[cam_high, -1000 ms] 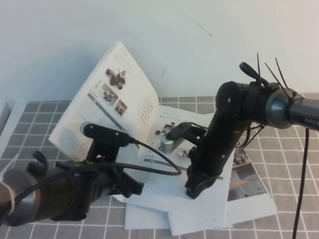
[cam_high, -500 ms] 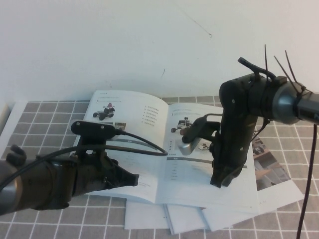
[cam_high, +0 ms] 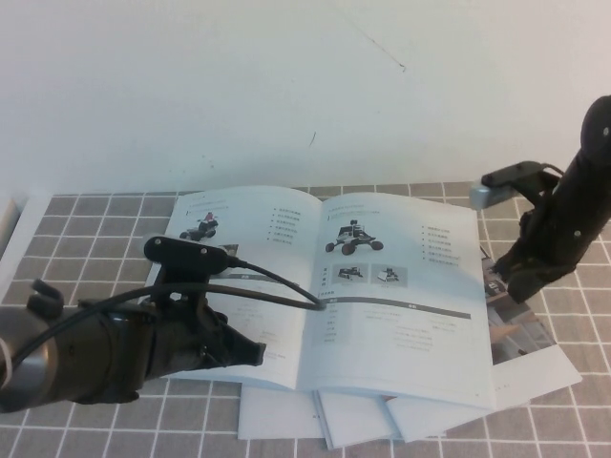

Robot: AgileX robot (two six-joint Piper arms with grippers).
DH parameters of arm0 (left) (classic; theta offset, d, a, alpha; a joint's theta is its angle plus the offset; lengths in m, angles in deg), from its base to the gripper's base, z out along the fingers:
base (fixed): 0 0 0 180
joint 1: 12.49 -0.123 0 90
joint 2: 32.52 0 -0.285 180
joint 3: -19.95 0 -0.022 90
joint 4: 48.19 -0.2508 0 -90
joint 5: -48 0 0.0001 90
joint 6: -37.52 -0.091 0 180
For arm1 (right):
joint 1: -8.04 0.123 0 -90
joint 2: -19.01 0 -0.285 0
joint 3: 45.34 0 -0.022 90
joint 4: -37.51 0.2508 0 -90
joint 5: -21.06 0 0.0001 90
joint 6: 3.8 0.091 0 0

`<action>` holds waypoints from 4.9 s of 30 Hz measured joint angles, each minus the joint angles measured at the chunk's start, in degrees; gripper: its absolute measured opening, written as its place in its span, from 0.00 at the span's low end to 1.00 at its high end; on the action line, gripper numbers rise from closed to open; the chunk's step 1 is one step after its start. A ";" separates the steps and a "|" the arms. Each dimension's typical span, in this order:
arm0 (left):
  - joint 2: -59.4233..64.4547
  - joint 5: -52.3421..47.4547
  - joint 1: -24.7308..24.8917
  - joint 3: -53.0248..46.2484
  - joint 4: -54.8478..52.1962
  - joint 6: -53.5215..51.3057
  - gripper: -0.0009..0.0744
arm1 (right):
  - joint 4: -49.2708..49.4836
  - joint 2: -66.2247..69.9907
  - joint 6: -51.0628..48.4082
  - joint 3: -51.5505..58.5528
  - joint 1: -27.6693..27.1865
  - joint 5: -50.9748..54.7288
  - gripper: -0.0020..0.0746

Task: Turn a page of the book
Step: Open the closed book

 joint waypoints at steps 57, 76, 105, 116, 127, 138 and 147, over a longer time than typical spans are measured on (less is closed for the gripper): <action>-3.80 -7.59 0.00 0.64 -0.61 -0.25 0.01 | 21.13 -6.16 -10.88 -5.67 1.55 3.77 0.03; -1.99 -1.44 -0.09 2.25 -0.61 -3.65 0.01 | 15.76 7.97 -12.17 -6.19 18.27 -5.99 0.03; -32.47 -20.64 -0.09 2.25 -0.92 -1.79 0.01 | -12.64 -36.50 -2.26 -5.39 14.90 0.37 0.03; -35.09 -43.55 -0.09 -0.16 -24.05 12.49 0.01 | -22.07 -64.37 9.28 14.84 14.63 2.81 0.03; -36.90 -20.01 -0.09 -8.92 -21.29 12.16 0.01 | -22.20 -93.89 18.54 55.98 14.63 -16.57 0.03; -45.37 -18.73 -0.09 -9.20 -20.64 -4.79 0.01 | -19.77 -102.08 27.15 71.04 14.59 -19.39 0.03; -46.37 -17.57 -0.09 -9.20 -20.64 -11.16 0.01 | -18.96 -102.08 27.34 71.04 14.59 -17.85 0.03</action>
